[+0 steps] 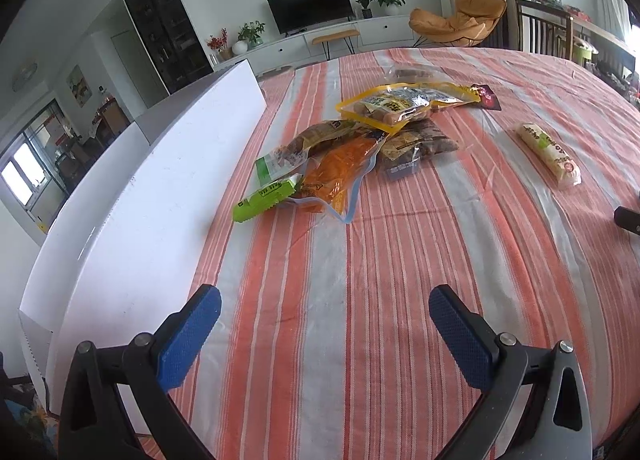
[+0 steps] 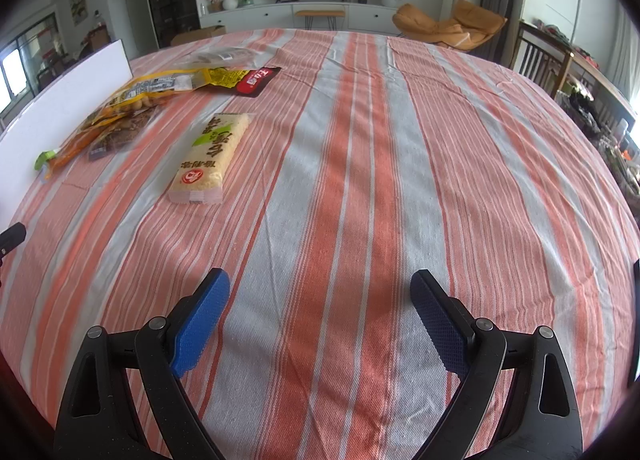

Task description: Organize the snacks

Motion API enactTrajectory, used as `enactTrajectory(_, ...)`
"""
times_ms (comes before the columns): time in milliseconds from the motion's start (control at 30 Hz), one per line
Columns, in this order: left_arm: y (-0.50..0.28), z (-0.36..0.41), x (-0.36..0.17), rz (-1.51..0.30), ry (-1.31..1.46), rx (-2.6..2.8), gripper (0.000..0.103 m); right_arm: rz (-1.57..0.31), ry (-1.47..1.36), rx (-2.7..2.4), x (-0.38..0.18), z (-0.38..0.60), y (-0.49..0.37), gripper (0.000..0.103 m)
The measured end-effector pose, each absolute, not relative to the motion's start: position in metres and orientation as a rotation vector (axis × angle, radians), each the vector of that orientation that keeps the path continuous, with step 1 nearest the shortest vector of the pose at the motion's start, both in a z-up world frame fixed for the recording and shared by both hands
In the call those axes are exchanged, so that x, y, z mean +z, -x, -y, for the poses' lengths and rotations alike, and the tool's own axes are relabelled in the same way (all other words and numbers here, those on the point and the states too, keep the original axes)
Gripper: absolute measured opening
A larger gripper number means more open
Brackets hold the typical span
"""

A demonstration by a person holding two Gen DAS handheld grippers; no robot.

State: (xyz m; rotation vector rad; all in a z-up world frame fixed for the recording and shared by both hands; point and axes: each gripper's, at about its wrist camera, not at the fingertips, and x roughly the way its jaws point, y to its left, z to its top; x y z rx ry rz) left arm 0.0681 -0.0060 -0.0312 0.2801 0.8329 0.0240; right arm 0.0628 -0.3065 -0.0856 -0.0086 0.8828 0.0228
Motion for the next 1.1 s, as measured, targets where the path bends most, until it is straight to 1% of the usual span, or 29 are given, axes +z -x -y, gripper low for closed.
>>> enactTrajectory(267, -0.070, 0.005, -0.033, -0.848, -0.279, 0.011, 0.103, -0.883, 0.009, 0.023, -0.086, 0.306, -0.063, 0.094)
enactTrajectory(367, -0.078, -0.003, -0.020, -0.849, -0.207, -0.141, 0.103, -0.883, 0.008, 0.023, -0.086, 0.306, -0.063, 0.094)
enactTrajectory(567, -0.131, -0.034, 0.021, -0.863, -0.012, -0.376, 0.103, -0.883, 0.008, 0.023, -0.086, 0.306, -0.063, 0.094)
enactTrajectory(700, -0.182, -0.031, 0.014, -0.918, 0.002, -0.398, 0.103, -0.883, 0.009, 0.023, -0.086, 0.306, -0.063, 0.094)
enactTrajectory(800, -0.210, -0.017, -0.006, -0.958, -0.042, -0.400, 0.102, -0.883, 0.008, 0.023, -0.086, 0.306, -0.063, 0.094)
enactTrajectory(867, -0.222, -0.010, -0.022, -0.997, -0.066, -0.397, 0.095, -0.883, 0.008, 0.023, -0.086, 0.306, -0.063, 0.094)
enactTrajectory(933, -0.226, -0.007, -0.036, -1.055, -0.047, -0.402, 0.070, -0.883, 0.008, 0.023, -0.086, 0.306, -0.062, 0.094)
enactTrajectory(1033, -0.206, -0.003, -0.040, -1.040, -0.081, -0.406, 0.058, -0.883, 0.008, 0.023, -0.086, 0.306, -0.062, 0.094)
enactTrajectory(1100, -0.185, -0.004, -0.040, -1.054, -0.064, -0.450, 0.055, -0.883, 0.008, 0.022, -0.086, 0.306, -0.062, 0.094)
